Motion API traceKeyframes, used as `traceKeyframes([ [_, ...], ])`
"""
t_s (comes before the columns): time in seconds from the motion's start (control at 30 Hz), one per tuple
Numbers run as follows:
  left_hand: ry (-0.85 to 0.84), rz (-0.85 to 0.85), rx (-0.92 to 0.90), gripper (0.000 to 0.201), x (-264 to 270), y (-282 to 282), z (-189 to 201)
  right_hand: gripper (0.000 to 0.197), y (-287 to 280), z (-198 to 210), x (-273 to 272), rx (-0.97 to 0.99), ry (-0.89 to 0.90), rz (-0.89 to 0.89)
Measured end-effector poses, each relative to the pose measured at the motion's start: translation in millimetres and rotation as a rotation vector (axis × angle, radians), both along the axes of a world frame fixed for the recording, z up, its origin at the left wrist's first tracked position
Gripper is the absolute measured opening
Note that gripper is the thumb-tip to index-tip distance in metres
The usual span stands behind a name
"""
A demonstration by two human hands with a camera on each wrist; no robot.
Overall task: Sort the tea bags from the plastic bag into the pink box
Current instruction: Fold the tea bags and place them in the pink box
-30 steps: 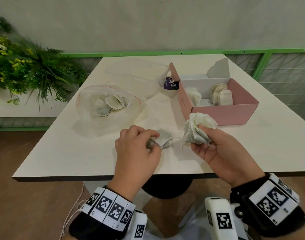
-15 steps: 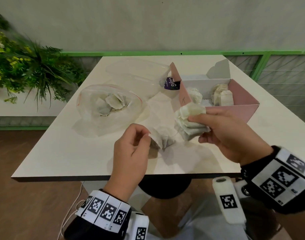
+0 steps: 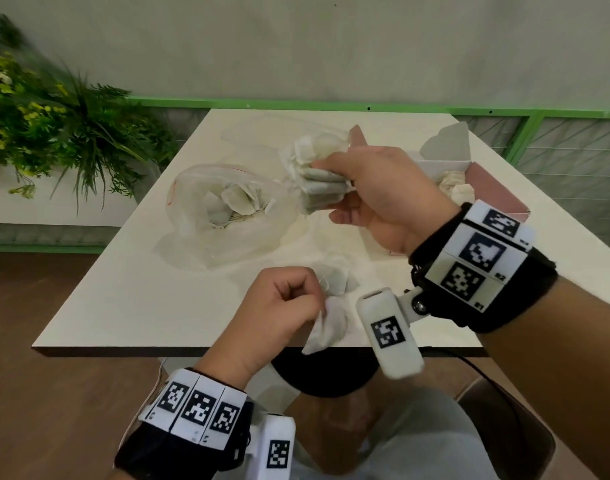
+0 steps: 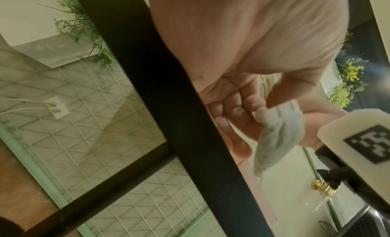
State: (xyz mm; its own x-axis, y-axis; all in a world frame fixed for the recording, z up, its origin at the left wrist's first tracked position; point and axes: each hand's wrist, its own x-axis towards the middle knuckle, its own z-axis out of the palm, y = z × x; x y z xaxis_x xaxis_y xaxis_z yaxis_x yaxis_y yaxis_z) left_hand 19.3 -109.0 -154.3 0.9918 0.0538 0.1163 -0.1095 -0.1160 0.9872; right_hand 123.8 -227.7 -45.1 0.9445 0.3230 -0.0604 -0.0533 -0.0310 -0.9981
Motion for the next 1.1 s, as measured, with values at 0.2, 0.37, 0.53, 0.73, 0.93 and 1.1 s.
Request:
traceKeyframes([
  [0.2, -0.002, 0.165, -0.297, 0.01, 11, 7, -9, 0.005, -1, -25, -16, -0.019, 0.047, 0.143],
  [0.37, -0.004, 0.181, -0.433, 0.021, 15, 7, -8, 0.021, -18, -51, -25, -0.158, -0.039, 0.121],
  [0.53, 0.011, 0.196, -0.431, 0.013, 16, 7, -9, 0.03, -23, -62, -27, -0.102, -0.002, 0.078],
  [0.73, 0.021, 0.171, -0.526, 0.026, 15, 7, -5, 0.027, -23, -71, -29, -0.107, 0.016, 0.027],
  [0.93, 0.0, 0.15, -0.447, 0.042, 14, 6, -8, 0.015, -23, -72, -31, -0.043, 0.082, 0.013],
  [1.1, -0.039, 0.199, -0.343, 0.04, 15, 6, -12, 0.011, -24, -74, -35, -0.003, 0.087, 0.025],
])
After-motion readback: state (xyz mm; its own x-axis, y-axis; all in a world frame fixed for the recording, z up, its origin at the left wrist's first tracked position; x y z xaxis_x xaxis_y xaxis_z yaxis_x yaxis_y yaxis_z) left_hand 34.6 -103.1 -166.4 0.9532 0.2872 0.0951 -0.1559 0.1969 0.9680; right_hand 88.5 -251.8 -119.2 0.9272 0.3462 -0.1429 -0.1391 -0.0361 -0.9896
